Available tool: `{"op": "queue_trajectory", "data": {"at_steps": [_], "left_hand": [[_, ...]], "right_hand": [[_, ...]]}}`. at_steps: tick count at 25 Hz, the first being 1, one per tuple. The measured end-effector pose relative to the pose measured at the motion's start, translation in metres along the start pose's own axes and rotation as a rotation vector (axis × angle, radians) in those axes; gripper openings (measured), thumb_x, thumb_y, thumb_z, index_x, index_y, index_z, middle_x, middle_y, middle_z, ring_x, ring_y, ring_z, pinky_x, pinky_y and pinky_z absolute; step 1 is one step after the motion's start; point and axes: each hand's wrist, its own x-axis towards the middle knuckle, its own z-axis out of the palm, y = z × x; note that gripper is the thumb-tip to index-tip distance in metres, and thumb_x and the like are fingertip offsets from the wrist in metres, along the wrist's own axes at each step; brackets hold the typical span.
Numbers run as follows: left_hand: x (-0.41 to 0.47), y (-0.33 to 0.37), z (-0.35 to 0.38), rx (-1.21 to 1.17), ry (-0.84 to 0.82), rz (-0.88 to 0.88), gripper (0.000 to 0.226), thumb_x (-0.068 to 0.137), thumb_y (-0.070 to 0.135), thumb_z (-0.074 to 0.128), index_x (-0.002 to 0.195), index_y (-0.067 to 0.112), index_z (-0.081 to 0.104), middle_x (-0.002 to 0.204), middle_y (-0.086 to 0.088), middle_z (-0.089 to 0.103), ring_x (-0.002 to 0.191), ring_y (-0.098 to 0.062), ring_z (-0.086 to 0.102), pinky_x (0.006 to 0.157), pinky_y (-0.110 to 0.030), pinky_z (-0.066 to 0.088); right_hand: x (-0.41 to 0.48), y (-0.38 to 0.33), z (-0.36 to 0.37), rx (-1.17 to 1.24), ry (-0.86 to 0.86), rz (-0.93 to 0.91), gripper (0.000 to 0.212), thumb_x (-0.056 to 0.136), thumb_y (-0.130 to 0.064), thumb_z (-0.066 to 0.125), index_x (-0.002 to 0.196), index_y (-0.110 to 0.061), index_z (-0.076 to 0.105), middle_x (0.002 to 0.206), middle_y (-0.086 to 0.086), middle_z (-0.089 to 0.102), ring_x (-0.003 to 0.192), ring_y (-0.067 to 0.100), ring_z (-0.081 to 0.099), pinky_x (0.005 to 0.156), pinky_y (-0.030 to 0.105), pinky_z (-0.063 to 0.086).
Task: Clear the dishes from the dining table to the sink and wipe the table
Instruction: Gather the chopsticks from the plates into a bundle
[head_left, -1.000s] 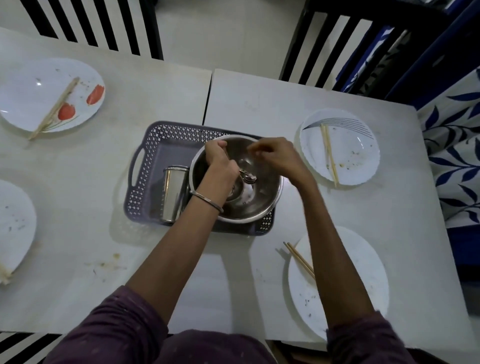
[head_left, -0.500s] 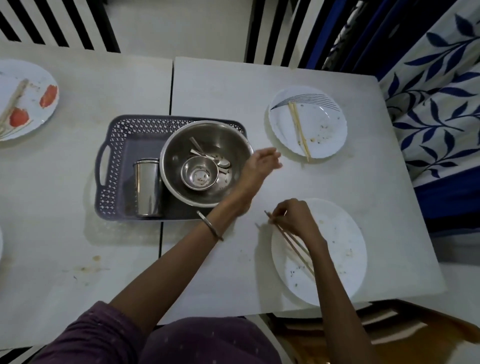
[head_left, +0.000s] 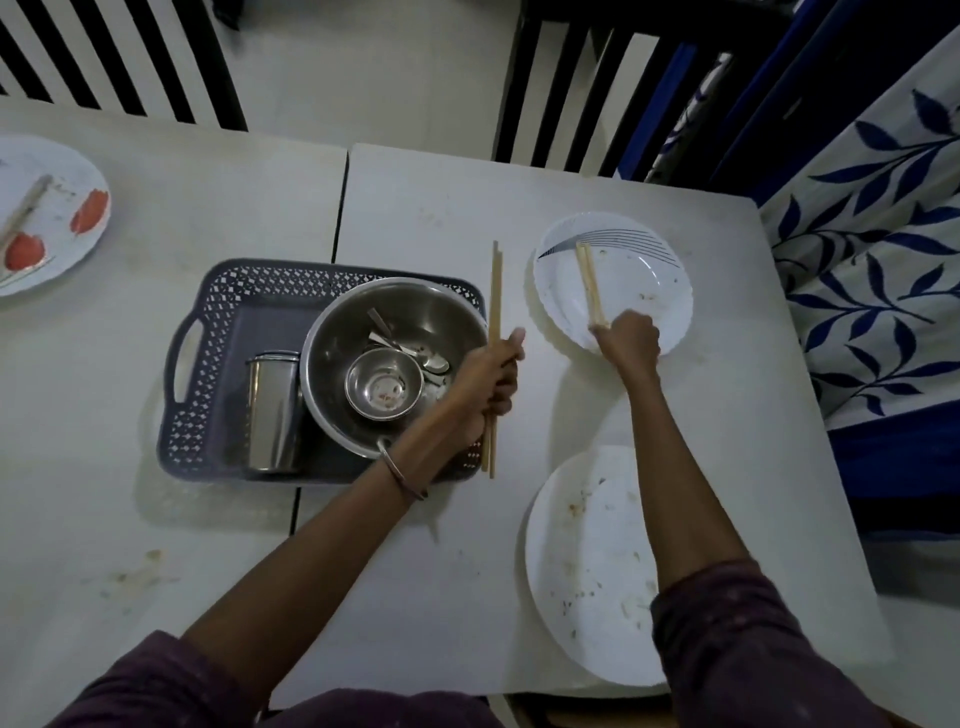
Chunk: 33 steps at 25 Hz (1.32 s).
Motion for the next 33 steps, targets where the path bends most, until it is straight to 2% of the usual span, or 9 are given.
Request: {"op": "queue_trajectory", "data": {"at_steps": [4, 7, 11, 15, 17, 22, 26, 30, 33], "left_hand": [[-0.004, 0.044, -0.036, -0.260, 0.009, 0.110, 0.045, 0.072, 0.063, 0.068, 0.070, 0.023, 0.048, 0.056, 0.009, 0.034, 0.037, -0.003, 0.025, 0.029, -0.015, 0.023], [-0.015, 0.076, -0.064, -0.230, 0.161, 0.265, 0.044, 0.073, 0.064, 0.066, 0.081, 0.022, 0.052, 0.063, 0.010, 0.039, 0.047, -0.004, 0.028, 0.037, -0.016, 0.028], [-0.058, 0.114, -0.143, -0.474, 0.342, 0.474, 0.035, 0.098, 0.044, 0.045, 0.074, 0.018, 0.049, 0.045, 0.011, 0.038, 0.037, -0.003, 0.033, 0.036, -0.016, 0.029], [-0.161, 0.114, -0.286, -0.628, 0.772, 0.724, 0.040, 0.102, 0.039, 0.038, 0.066, 0.020, 0.038, 0.037, 0.011, 0.029, 0.031, -0.003, 0.027, 0.036, -0.016, 0.025], [-0.219, 0.095, -0.356, -0.587, 0.958, 0.688, 0.040, 0.101, 0.039, 0.039, 0.065, 0.022, 0.037, 0.037, 0.013, 0.029, 0.031, -0.003, 0.025, 0.034, -0.014, 0.021], [-0.304, 0.033, -0.472, -0.432, 1.367, 0.407, 0.031, 0.097, 0.032, 0.050, 0.073, 0.013, 0.049, 0.054, 0.000, 0.027, 0.028, -0.004, 0.025, 0.033, -0.013, 0.021], [-0.305, 0.008, -0.508, -0.450, 1.346, 0.275, 0.027, 0.086, 0.033, 0.067, 0.085, 0.009, 0.054, 0.059, 0.001, 0.029, 0.032, -0.006, 0.026, 0.034, -0.015, 0.022], [-0.274, 0.025, -0.509, -0.196, 1.199, 0.147, 0.053, 0.064, 0.063, 0.075, 0.067, 0.016, 0.052, 0.050, 0.002, 0.045, 0.040, -0.012, 0.038, 0.040, -0.020, 0.031], [-0.236, 0.060, -0.498, -0.294, 0.999, 0.303, 0.045, 0.079, 0.054, 0.069, 0.059, 0.017, 0.052, 0.044, 0.006, 0.049, 0.046, -0.012, 0.047, 0.047, -0.022, 0.041]], "right_hand": [[-0.021, -0.020, 0.015, -0.057, 0.273, -0.075, 0.025, 0.092, -0.001, 0.048, 0.114, 0.002, 0.060, 0.119, 0.022, 0.062, 0.113, 0.040, 0.056, 0.092, 0.041, 0.039], [-0.104, -0.094, 0.038, 0.219, 0.362, -0.593, 0.021, 0.088, 0.002, 0.054, 0.104, -0.003, 0.068, 0.100, 0.016, 0.069, 0.089, 0.028, 0.065, 0.076, 0.033, 0.044], [-0.222, -0.196, 0.085, 0.277, -0.090, -1.094, 0.029, 0.096, -0.009, 0.049, 0.120, -0.004, 0.065, 0.109, 0.014, 0.071, 0.093, 0.029, 0.066, 0.080, 0.036, 0.050], [-0.266, -0.280, 0.131, 0.344, -0.587, -0.989, 0.033, 0.102, -0.030, 0.051, 0.101, -0.005, 0.072, 0.091, 0.007, 0.073, 0.084, 0.023, 0.067, 0.078, 0.038, 0.054], [-0.310, -0.315, 0.184, 0.327, -0.641, -0.929, 0.034, 0.100, -0.028, 0.055, 0.092, 0.001, 0.070, 0.087, 0.019, 0.073, 0.084, 0.036, 0.068, 0.081, 0.050, 0.053], [-0.431, -0.354, 0.309, -0.100, -0.821, -1.074, 0.041, 0.090, -0.043, 0.065, 0.070, -0.008, 0.056, 0.074, 0.009, 0.065, 0.074, 0.029, 0.062, 0.057, 0.029, 0.037], [-0.462, -0.362, 0.347, -0.365, -0.685, -1.242, 0.045, 0.087, -0.025, 0.063, 0.057, -0.014, 0.031, 0.058, 0.001, 0.043, 0.060, 0.025, 0.049, 0.046, 0.026, 0.022], [-0.453, -0.378, 0.341, -0.277, -0.704, -1.198, 0.017, 0.097, -0.015, 0.047, 0.084, -0.004, 0.049, 0.081, 0.017, 0.064, 0.064, 0.029, 0.049, 0.052, 0.030, 0.029], [-0.410, -0.410, 0.316, -0.243, -0.776, -1.199, 0.027, 0.098, -0.023, 0.048, 0.110, -0.002, 0.060, 0.086, 0.016, 0.067, 0.070, 0.032, 0.058, 0.055, 0.031, 0.035]]}}
